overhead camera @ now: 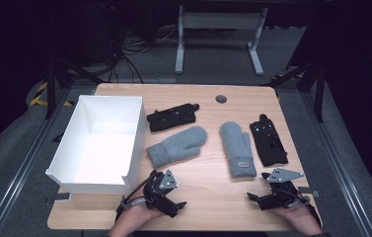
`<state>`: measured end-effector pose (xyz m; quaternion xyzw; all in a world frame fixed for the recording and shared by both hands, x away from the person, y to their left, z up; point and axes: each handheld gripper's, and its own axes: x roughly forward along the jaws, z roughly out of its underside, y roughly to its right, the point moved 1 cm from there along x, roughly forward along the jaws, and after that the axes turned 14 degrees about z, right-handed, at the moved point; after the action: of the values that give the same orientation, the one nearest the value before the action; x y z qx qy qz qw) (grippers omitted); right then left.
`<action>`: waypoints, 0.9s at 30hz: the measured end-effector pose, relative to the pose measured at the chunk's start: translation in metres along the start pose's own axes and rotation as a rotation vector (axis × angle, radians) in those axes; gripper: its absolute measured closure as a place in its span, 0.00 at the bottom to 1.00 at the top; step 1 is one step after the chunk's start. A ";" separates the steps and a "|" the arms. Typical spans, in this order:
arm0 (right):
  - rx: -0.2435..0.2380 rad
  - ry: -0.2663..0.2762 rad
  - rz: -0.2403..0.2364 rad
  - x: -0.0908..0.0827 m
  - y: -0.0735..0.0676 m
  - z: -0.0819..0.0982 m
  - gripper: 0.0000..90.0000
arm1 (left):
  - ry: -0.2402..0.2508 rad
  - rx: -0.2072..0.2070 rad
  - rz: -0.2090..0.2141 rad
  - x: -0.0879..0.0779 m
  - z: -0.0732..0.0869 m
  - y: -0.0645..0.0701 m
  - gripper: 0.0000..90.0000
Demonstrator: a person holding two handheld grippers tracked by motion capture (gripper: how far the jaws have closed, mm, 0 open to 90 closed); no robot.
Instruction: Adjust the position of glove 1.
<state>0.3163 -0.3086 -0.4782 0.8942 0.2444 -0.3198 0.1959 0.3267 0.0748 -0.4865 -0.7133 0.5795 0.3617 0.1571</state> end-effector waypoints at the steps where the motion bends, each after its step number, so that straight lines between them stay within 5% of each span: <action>1: -0.001 -0.001 -0.001 0.000 0.000 0.000 0.06 | -0.001 0.003 0.001 0.000 0.000 0.000 0.00; 12: -0.034 -0.053 -0.006 -0.002 -0.001 -0.008 0.13 | -0.019 0.041 0.033 -0.005 0.003 -0.004 0.00; 27: 0.003 0.024 0.003 -0.003 0.008 -0.035 0.21 | -0.022 0.057 0.042 -0.006 0.004 -0.006 0.00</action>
<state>0.3350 -0.2983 -0.4493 0.8986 0.2449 -0.3093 0.1921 0.3306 0.0836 -0.4864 -0.6922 0.6027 0.3559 0.1759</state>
